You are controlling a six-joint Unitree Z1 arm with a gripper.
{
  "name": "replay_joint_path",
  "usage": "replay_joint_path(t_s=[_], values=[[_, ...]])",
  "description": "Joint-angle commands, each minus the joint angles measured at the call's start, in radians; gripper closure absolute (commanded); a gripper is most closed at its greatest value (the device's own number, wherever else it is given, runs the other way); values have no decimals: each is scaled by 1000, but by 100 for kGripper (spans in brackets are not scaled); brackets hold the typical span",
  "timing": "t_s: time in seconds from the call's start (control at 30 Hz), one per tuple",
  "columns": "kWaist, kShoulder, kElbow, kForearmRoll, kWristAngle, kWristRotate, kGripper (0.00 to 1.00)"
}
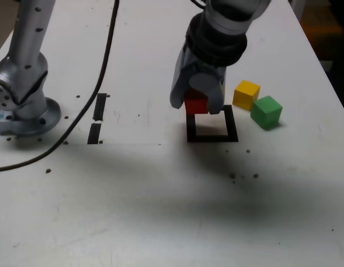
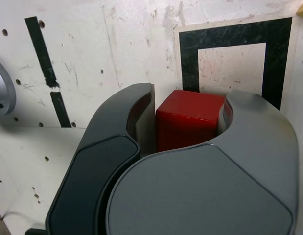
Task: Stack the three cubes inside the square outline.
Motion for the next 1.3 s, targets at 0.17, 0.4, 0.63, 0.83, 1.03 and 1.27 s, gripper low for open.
replay_joint_path(t_s=[0.17, 0.4, 0.63, 0.83, 1.03, 1.27], values=[[20, 34, 42, -80, 2, -31, 80], [33, 58, 52, -135, -2, -31, 80], [39, 83, 41, -129, 8, -26, 80], [40, 85, 26, -118, 22, -25, 65], [41, 86, 21, -100, 19, -26, 20], [41, 89, 16, -93, 17, -37, 1]])
